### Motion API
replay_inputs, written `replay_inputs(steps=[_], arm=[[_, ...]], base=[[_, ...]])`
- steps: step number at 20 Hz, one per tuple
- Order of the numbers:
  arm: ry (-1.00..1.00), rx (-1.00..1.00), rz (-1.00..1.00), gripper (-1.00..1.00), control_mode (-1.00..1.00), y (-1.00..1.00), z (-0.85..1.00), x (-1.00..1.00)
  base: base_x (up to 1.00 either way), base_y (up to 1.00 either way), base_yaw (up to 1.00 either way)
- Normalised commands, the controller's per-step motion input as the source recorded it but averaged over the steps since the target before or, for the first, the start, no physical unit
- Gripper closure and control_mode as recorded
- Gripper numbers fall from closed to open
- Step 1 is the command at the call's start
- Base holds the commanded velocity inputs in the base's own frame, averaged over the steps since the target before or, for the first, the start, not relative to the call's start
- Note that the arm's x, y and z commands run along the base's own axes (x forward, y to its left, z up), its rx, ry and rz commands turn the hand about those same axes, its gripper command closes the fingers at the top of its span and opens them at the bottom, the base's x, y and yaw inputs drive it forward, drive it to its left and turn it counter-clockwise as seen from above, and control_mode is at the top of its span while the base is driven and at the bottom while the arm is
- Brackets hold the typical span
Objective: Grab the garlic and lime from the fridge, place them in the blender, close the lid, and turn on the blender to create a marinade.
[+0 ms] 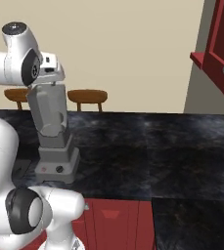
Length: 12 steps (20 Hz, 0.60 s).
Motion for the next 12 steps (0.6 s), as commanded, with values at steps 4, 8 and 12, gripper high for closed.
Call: replay_inputs(steps=[4,8,12], arm=[[-0.09,0.00,0.00,-1.00,-1.00,-0.14,0.01,-1.00],[-0.14,0.00,0.00,-1.00,-1.00,-0.23,-0.02,-1.00],[-0.13,0.00,-0.03,-1.00,-1.00,-0.34,-0.24,-1.00]], base=[[0.00,0.00,0.00],[0.00,0.00,0.00],[0.00,0.00,0.00]])
